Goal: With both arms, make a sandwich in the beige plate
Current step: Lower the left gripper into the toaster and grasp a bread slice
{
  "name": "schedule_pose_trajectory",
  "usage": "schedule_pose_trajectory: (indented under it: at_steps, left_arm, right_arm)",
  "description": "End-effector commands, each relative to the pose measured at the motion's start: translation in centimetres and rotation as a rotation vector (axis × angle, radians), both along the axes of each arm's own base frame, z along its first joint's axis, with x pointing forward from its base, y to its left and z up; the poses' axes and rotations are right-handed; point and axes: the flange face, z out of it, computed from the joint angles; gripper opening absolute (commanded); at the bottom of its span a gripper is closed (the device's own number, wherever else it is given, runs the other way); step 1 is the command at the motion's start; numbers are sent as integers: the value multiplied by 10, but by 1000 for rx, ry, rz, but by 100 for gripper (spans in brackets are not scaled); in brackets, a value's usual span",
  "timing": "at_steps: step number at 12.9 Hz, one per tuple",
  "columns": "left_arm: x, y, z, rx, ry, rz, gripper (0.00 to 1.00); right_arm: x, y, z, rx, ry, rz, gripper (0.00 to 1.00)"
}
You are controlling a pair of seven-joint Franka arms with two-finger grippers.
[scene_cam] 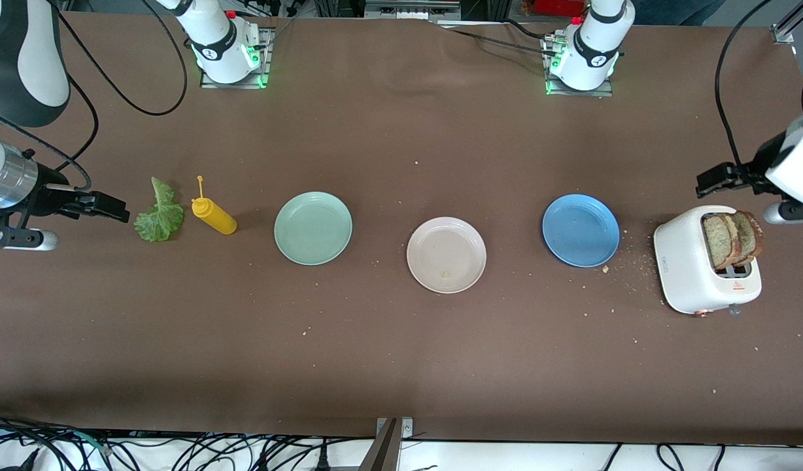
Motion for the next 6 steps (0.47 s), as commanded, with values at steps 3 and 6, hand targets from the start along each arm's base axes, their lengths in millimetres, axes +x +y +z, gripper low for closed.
schedule_pose_trajectory:
  at_steps: [3,6]
  left_arm:
    - [9,40,-51,10,-1,-9,100]
    - [9,61,-82,4,24,23,100]
  right_arm:
    - [0,-1,4,4,-5,-4,100]
    - [0,-1,4,3,-5,-4,100]
